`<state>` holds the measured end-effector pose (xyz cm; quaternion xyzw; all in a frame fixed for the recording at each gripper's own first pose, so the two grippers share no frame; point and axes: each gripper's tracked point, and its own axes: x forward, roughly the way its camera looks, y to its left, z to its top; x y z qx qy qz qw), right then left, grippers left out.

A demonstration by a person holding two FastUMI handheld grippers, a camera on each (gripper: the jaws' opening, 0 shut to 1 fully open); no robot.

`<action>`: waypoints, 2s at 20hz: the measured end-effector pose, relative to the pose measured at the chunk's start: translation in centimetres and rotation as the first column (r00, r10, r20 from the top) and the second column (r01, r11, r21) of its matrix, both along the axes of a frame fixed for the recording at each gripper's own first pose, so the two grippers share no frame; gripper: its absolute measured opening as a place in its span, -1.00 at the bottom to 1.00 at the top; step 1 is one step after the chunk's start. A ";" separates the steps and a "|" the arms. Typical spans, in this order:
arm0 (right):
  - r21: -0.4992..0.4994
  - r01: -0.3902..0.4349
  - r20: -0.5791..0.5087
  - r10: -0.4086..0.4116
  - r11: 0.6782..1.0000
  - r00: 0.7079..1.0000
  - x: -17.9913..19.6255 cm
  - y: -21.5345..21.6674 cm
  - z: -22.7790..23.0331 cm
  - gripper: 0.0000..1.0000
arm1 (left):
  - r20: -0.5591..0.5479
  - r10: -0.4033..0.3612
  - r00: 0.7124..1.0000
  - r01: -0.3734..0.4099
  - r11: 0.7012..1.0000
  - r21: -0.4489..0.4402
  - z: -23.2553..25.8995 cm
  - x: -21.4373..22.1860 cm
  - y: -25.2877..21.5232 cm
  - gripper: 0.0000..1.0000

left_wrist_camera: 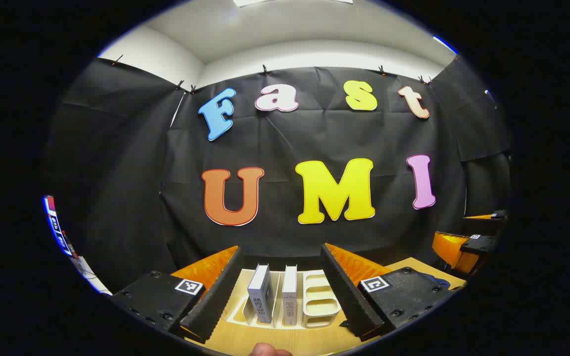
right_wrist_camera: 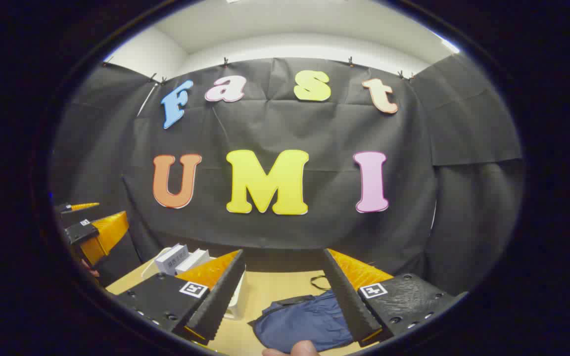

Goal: Open the schoolbag, grab two books from the bookshelf and put them into the schoolbag.

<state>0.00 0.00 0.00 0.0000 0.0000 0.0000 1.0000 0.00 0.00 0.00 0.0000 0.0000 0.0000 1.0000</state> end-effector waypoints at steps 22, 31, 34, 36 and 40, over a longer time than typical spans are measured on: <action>0.002 -0.017 -0.095 0.017 1.000 0.995 0.1 -0.1 -2.7 0.86 | -0.014 -0.026 1.000 0.025 0.998 -0.054 -0.9 0.9 -1.5 0.99; -0.145 -0.100 -0.383 0.037 0.984 0.923 0.6 0.3 -12.2 0.91 | -0.003 -0.022 1.000 0.022 0.998 -0.063 -0.9 1.1 -2.6 0.99; -0.163 -0.135 -0.487 0.039 0.977 0.873 0.6 0.5 -16.0 0.96 | 0.005 -0.012 1.000 0.013 0.998 -0.058 -0.7 1.1 -2.2 0.99; -0.163 -0.155 -0.560 0.038 0.974 0.828 0.5 0.8 -19.0 0.97 | 0.008 -0.002 1.000 0.003 0.999 -0.053 -0.7 0.9 -1.6 0.99; -0.169 -0.186 -0.684 0.021 0.968 0.729 0.4 1.1 -24.9 0.92 | 0.008 0.022 1.000 -0.022 0.999 -0.024 -1.1 0.3 -0.2 0.99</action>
